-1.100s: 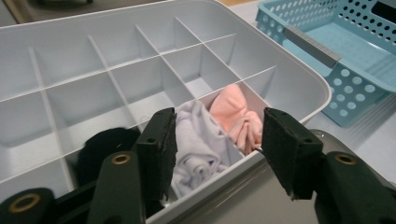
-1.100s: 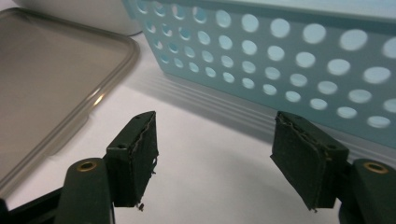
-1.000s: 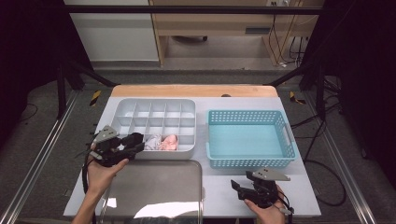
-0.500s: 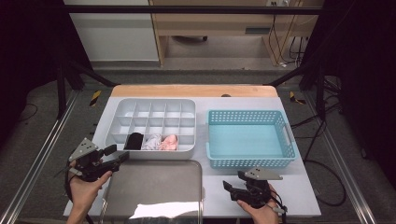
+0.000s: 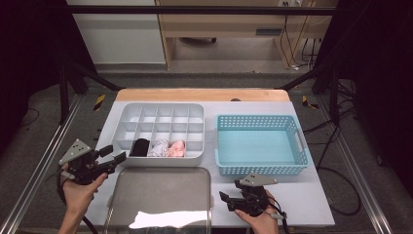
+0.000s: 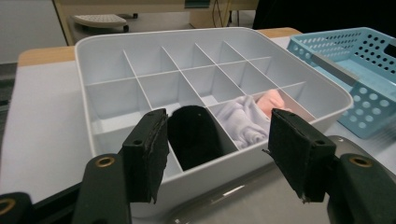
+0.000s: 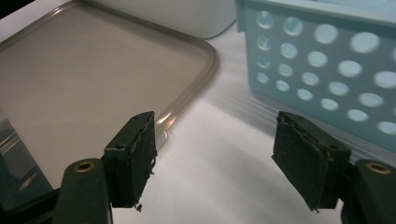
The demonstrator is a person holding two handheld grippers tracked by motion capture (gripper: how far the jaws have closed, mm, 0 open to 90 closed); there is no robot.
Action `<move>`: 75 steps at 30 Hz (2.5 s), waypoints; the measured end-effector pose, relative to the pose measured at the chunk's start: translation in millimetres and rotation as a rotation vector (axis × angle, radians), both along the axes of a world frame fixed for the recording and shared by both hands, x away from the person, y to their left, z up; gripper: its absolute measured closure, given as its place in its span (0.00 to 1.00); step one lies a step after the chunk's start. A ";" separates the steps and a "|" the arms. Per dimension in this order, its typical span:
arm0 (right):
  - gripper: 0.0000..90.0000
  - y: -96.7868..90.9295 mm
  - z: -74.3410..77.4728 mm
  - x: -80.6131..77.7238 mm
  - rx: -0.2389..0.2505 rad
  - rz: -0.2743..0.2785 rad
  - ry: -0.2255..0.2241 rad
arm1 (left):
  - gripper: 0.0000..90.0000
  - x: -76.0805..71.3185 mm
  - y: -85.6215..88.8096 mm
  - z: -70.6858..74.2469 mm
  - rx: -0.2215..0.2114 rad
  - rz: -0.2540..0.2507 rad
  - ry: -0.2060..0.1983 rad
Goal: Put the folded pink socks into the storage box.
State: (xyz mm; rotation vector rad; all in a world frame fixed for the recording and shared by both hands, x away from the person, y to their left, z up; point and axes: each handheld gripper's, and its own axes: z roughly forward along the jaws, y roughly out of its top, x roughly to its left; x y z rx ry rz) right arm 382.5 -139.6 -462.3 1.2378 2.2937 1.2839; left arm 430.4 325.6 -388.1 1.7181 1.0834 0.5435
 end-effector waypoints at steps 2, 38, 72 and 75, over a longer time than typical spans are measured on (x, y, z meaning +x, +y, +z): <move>0.34 3.6 0.8 0.8 0.003 0.004 0.005 | 0.41 4.2 2.6 2.8 0.006 -0.001 -0.008; 0.41 32.7 -5.7 -4.7 0.022 0.058 0.048 | 0.46 -66.6 37.9 -68.8 0.043 0.038 0.240; 0.56 43.8 -25.8 -16.1 0.079 0.042 0.137 | 0.58 -81.1 22.7 -86.3 0.115 0.052 0.354; 0.58 44.2 -25.7 -18.0 0.079 0.033 0.138 | 0.60 -82.6 21.9 -86.5 0.112 0.047 0.355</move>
